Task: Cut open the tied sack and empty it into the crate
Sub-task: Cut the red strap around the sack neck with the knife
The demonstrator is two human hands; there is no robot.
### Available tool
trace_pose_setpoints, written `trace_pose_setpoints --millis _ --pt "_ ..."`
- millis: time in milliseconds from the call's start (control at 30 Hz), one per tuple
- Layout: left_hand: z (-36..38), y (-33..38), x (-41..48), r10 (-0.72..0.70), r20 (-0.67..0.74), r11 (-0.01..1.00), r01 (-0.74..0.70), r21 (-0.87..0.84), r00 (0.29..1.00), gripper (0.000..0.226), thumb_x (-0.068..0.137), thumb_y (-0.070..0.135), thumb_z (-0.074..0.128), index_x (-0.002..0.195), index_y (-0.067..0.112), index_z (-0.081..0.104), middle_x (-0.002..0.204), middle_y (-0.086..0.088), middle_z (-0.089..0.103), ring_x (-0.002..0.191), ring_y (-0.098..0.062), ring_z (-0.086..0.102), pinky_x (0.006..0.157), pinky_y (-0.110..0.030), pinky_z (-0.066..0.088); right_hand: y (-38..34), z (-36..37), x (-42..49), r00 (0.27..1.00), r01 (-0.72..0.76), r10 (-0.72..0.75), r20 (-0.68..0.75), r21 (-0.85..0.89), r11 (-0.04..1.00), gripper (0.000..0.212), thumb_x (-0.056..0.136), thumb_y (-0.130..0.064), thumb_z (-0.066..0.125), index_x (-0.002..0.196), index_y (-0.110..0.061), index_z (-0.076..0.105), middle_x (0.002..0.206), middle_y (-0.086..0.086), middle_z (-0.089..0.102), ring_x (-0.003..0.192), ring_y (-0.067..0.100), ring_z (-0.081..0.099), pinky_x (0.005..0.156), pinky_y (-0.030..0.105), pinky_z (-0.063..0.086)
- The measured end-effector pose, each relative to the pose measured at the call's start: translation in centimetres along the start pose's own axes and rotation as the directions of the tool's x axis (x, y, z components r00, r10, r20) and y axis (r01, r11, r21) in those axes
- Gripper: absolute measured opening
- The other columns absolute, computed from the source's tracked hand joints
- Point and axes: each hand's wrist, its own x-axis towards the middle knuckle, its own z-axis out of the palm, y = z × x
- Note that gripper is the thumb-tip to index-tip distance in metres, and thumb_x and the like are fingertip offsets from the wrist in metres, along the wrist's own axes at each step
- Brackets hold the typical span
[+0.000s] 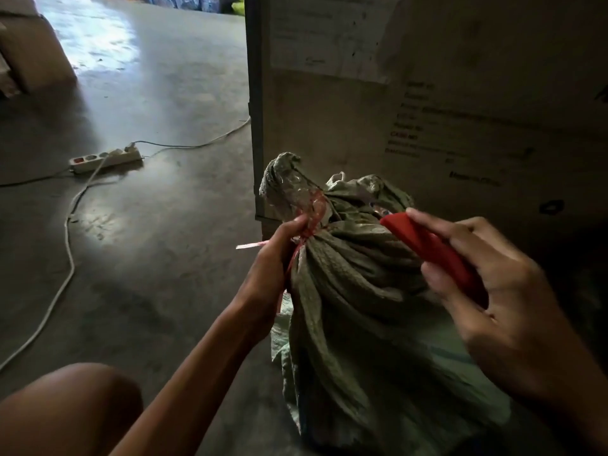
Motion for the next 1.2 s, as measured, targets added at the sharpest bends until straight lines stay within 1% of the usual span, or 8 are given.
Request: trace_pose_setpoints --millis 100,200,300,433,567,900,1067,1200 --pt "-0.2 0.0 -0.4 0.049 -0.037 0.996 -0.051 -0.067 0.998 0.052 0.103 0.035 0.037 0.078 0.026 0.082 0.089 -0.003 0.08 0.086 -0.015 0.076 0.088 -0.036 0.052 -0.3 -0.4 -0.2 0.999 -0.034 0.033 0.016 0.07 0.997 0.046 0.09 -0.037 0.053 0.132 -0.054 0.054 0.114 -0.023 0.056 0.105 -0.006 0.055 0.079 0.012 0.046" --pt "0.5 0.0 -1.0 0.1 -0.03 0.986 -0.103 -0.133 0.995 0.062 0.104 0.028 0.033 0.066 0.03 0.081 0.075 0.001 0.078 0.072 -0.008 0.074 0.073 -0.026 0.055 -0.7 -0.5 -0.3 1.0 -0.02 0.02 0.0 0.107 0.994 0.044 0.088 -0.031 0.054 0.127 -0.051 0.059 0.114 -0.021 0.06 0.108 -0.005 0.056 0.081 -0.001 0.041" --pt "1.4 0.0 -1.3 0.148 0.008 0.978 -0.145 -0.152 0.989 0.05 0.099 0.036 0.038 0.075 0.031 0.082 0.087 0.002 0.08 0.083 -0.009 0.076 0.071 -0.019 0.058 -0.5 -0.5 -0.3 1.0 -0.012 0.013 -0.002 0.102 0.995 0.044 0.088 -0.028 0.053 0.126 -0.048 0.06 0.113 -0.019 0.062 0.106 -0.003 0.057 0.081 0.0 0.041" --pt "2.0 0.1 -1.6 0.089 0.015 0.995 -0.088 -0.04 0.996 0.039 0.088 0.048 0.053 0.096 0.018 0.077 0.103 -0.007 0.08 0.098 -0.021 0.076 0.083 -0.028 0.061 -0.1 -0.5 -0.4 1.0 -0.005 0.007 -0.021 0.109 0.994 0.043 0.088 -0.026 0.053 0.125 -0.047 0.061 0.111 -0.016 0.062 0.104 0.001 0.059 0.08 0.004 0.044" --pt "2.0 0.0 -1.6 0.131 -0.006 0.991 -0.131 0.013 0.991 0.042 0.098 0.044 0.045 0.08 0.023 0.077 0.089 0.001 0.081 0.085 -0.012 0.077 0.07 -0.019 0.059 0.0 -0.3 -0.7 1.0 0.003 -0.001 -0.028 0.085 0.996 0.034 0.093 -0.038 0.051 0.125 -0.045 0.061 0.109 -0.019 0.061 0.102 -0.003 0.059 0.079 0.002 0.044" --pt "2.2 0.0 -1.1 0.192 0.016 0.976 -0.192 0.103 0.981 0.051 0.097 0.046 0.038 0.068 0.038 0.079 0.079 0.01 0.078 0.077 -0.005 0.074 0.069 -0.016 0.058 0.0 0.5 -0.8 0.998 0.055 -0.055 0.005 -0.046 0.997 0.037 0.092 -0.058 0.052 0.126 -0.046 0.061 0.106 -0.015 0.06 0.092 0.001 0.063 0.067 0.03 0.059" --pt "2.0 0.4 -1.1 0.22 -0.015 0.972 -0.218 0.085 0.975 0.046 0.083 0.049 0.046 0.075 0.012 0.073 0.076 -0.015 0.071 0.077 -0.022 0.068 0.067 -0.018 0.056 0.0 0.4 -0.7 0.994 0.112 -0.111 0.02 -0.091 0.989 0.04 0.092 -0.053 0.056 0.128 -0.039 0.063 0.105 -0.012 0.06 0.093 0.002 0.063 0.067 0.023 0.057" --pt "1.8 0.3 -1.2 0.277 -0.005 0.956 -0.276 0.1 0.961 0.072 0.084 0.046 0.046 0.094 -0.024 0.063 0.088 -0.037 0.064 0.076 -0.039 0.065 0.064 -0.019 0.054 0.2 0.3 -0.6 0.992 0.127 -0.124 0.039 -0.099 0.987 0.04 0.09 -0.05 0.063 0.127 -0.036 0.066 0.106 -0.01 0.061 0.092 0.005 0.066 0.066 0.026 0.06"
